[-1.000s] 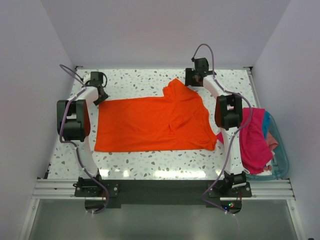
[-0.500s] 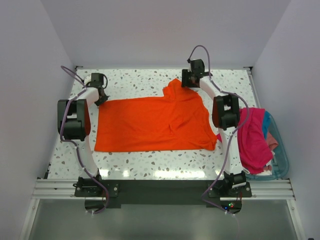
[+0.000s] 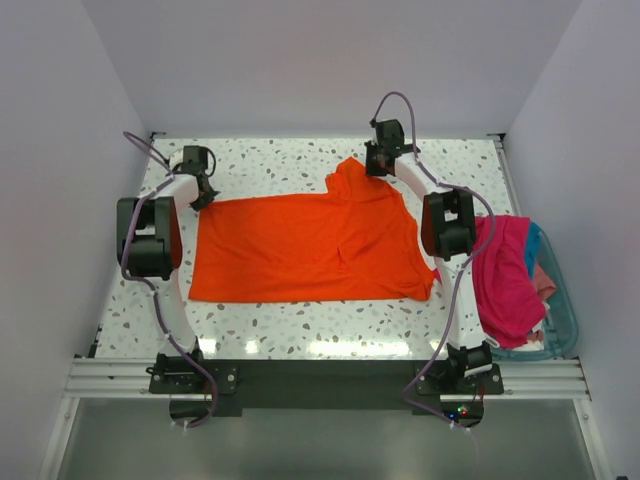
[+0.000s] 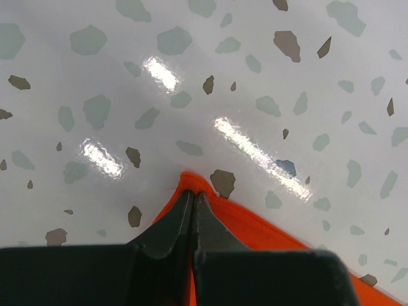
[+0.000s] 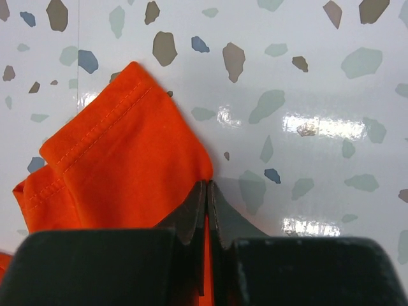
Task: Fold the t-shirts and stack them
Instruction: Fold the tshirt
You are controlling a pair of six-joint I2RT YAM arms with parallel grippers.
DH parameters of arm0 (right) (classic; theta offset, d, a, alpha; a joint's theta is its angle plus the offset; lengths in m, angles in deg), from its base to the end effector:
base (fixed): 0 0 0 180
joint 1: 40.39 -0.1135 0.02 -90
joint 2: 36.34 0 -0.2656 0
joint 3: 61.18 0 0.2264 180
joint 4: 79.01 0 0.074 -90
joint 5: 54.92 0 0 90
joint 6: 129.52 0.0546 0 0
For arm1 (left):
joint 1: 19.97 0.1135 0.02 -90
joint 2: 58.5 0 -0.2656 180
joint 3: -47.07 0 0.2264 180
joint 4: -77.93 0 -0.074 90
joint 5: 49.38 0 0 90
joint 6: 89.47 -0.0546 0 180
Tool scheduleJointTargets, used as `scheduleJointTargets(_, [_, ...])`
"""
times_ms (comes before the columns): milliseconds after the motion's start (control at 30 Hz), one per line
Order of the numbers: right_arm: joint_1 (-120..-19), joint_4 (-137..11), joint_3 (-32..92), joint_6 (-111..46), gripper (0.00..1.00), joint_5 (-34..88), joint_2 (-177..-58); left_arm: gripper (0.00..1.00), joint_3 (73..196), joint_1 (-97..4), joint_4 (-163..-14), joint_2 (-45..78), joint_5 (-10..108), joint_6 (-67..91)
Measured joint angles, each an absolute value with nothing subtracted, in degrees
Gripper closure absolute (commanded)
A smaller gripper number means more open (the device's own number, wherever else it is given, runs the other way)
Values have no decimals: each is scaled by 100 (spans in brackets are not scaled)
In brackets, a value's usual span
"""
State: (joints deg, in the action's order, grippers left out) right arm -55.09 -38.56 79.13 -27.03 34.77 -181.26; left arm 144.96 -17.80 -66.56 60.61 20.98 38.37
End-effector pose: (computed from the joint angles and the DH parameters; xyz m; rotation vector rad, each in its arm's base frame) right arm 0.5357 0.1408 0.1569 -0.0484 2.3694 0.2366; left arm 0.4281 0.0346 0.1587 -0.9702 2.2894 0.1819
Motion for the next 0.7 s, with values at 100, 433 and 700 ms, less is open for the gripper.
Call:
scheduleJointTargets(100, [-5514,-3877,7917,-2696,100,3586,-18126,100,14561,-1780,-6685,6101,2168,3835])
scheduleJointTargets(433, [-5501,-4103,8160,-2720,100,4108,-18126,100,14972,-1747,-7096,6182,2439,3828])
scheduleJointTargets(700, [-5496,-4354,8518,-2716,100,4281,-18098,100,15274,-1596,-7485,6186,2682,3754])
